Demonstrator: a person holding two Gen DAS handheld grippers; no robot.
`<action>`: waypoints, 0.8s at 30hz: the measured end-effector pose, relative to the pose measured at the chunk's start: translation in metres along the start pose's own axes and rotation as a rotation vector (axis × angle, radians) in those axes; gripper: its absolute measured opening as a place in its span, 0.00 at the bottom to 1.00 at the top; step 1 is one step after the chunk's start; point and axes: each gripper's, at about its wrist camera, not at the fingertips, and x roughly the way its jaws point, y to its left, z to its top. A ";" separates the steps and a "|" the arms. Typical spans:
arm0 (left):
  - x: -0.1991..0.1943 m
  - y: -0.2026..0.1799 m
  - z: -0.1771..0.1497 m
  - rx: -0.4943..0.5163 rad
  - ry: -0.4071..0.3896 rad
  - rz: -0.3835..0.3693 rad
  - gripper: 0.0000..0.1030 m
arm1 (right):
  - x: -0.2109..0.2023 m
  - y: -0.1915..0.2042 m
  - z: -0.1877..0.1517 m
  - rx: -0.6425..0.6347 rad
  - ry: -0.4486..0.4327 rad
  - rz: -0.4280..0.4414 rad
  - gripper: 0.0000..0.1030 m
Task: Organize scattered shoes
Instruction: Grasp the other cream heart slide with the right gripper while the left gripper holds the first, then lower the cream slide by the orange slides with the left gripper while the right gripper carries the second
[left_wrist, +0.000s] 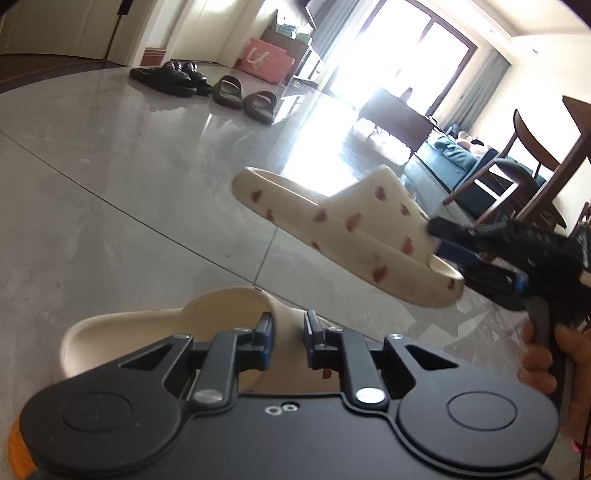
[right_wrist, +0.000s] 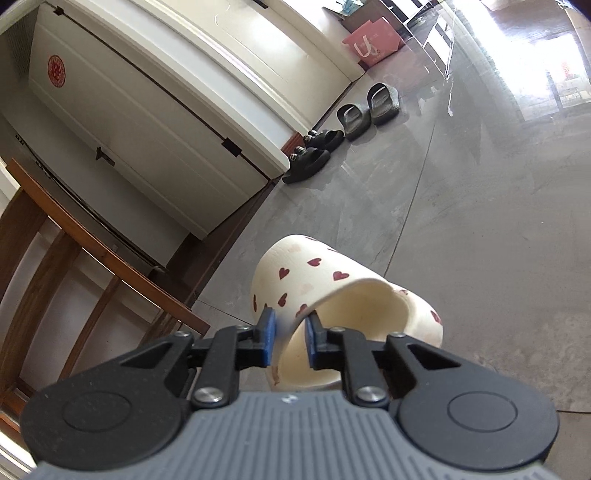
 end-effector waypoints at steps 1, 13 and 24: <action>0.001 0.003 0.005 -0.003 -0.019 0.018 0.13 | -0.009 0.000 0.000 0.000 -0.007 0.006 0.19; 0.030 -0.013 0.065 0.087 -0.088 0.118 0.27 | -0.092 0.004 -0.041 -0.119 0.088 0.028 0.19; -0.056 0.004 0.042 0.054 -0.180 0.150 0.37 | -0.061 0.028 -0.093 -0.216 0.253 0.124 0.20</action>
